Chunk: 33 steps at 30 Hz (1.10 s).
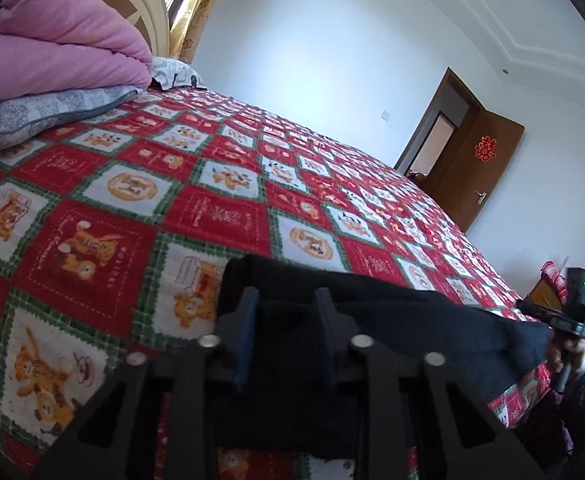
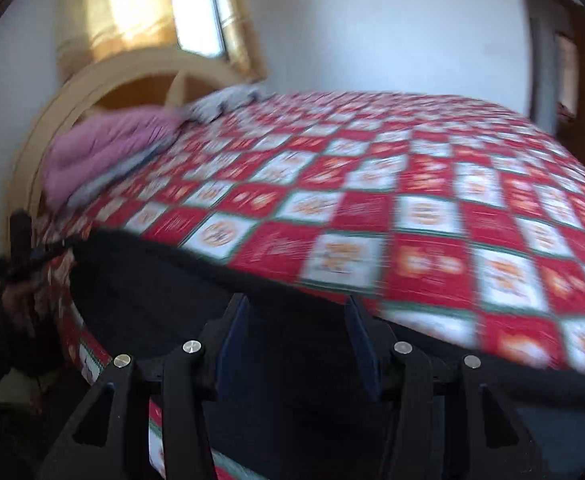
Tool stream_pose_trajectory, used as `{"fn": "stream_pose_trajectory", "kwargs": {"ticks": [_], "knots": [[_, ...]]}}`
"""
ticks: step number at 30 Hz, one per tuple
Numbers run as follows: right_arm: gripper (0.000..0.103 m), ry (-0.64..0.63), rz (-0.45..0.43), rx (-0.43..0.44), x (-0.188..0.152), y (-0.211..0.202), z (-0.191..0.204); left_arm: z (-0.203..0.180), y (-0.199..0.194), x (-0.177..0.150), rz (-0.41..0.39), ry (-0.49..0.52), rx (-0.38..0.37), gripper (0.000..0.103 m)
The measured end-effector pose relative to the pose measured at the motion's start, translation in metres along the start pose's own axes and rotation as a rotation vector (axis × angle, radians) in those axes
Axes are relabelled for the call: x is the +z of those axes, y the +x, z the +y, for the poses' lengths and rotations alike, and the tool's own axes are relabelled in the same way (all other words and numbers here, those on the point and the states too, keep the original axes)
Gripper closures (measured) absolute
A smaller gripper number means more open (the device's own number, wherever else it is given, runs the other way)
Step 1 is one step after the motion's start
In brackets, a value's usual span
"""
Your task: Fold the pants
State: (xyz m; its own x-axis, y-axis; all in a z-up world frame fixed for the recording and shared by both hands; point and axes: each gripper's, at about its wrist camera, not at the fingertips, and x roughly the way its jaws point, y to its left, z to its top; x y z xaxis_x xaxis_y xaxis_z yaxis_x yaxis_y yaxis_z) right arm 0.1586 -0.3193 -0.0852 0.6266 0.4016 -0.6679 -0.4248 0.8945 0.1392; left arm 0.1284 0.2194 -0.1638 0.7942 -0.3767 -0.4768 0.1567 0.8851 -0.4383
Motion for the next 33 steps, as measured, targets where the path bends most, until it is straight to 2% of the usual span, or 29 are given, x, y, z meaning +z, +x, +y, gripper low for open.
{"fn": "stream_pose_trajectory", "kwargs": {"ticks": [2, 6, 8, 11, 14, 17, 19, 21, 24, 26, 30, 32, 33], "knots": [[0.051, -0.013, 0.056, 0.05, 0.007, 0.031, 0.009, 0.006, -0.005, -0.002, -0.004, -0.013, -0.015, 0.08], [0.051, -0.029, 0.158, 0.108, 0.002, 0.058, 0.018, 0.013, -0.005, -0.006, 0.001, -0.042, -0.026, 0.08], [0.051, -0.017, 0.213, 0.173, -0.006, 0.059, 0.019, 0.016, -0.004, -0.008, 0.001, -0.059, -0.028, 0.08], [0.051, -0.073, 0.273, 0.232, -0.028, 0.048, 0.033, 0.02, -0.003, -0.008, 0.001, -0.087, -0.038, 0.08], [0.051, -0.141, 0.325, 0.269, -0.053, 0.036, 0.052, 0.021, -0.006, -0.008, 0.001, -0.103, -0.036, 0.073], [0.051, -0.212, 0.362, 0.284, -0.07, 0.027, 0.071, 0.019, -0.013, -0.008, -0.001, -0.108, -0.009, 0.049], [0.051, -0.243, 0.353, 0.279, -0.077, 0.021, 0.08, 0.019, -0.023, -0.008, -0.013, -0.106, 0.014, 0.033], [0.051, -0.235, 0.341, 0.3, -0.08, 0.017, 0.084, 0.022, -0.032, -0.008, -0.016, -0.109, 0.042, 0.029], [0.051, -0.218, 0.305, 0.312, -0.082, 0.013, 0.09, 0.029, -0.045, -0.008, 0.001, -0.13, 0.089, 0.029], [0.051, -0.205, 0.293, 0.31, -0.083, 0.014, 0.093, 0.031, -0.048, -0.01, 0.021, -0.151, 0.092, 0.029], [0.051, -0.163, 0.268, 0.291, -0.086, 0.018, 0.095, 0.027, -0.048, -0.019, 0.066, -0.236, 0.005, 0.031], [0.051, -0.134, 0.253, 0.288, -0.086, 0.017, 0.093, 0.018, -0.037, -0.024, 0.114, -0.22, 0.012, 0.041], [0.051, -0.121, 0.249, 0.287, -0.086, 0.018, 0.092, 0.013, -0.032, -0.026, 0.132, -0.2, 0.026, 0.052]]}}
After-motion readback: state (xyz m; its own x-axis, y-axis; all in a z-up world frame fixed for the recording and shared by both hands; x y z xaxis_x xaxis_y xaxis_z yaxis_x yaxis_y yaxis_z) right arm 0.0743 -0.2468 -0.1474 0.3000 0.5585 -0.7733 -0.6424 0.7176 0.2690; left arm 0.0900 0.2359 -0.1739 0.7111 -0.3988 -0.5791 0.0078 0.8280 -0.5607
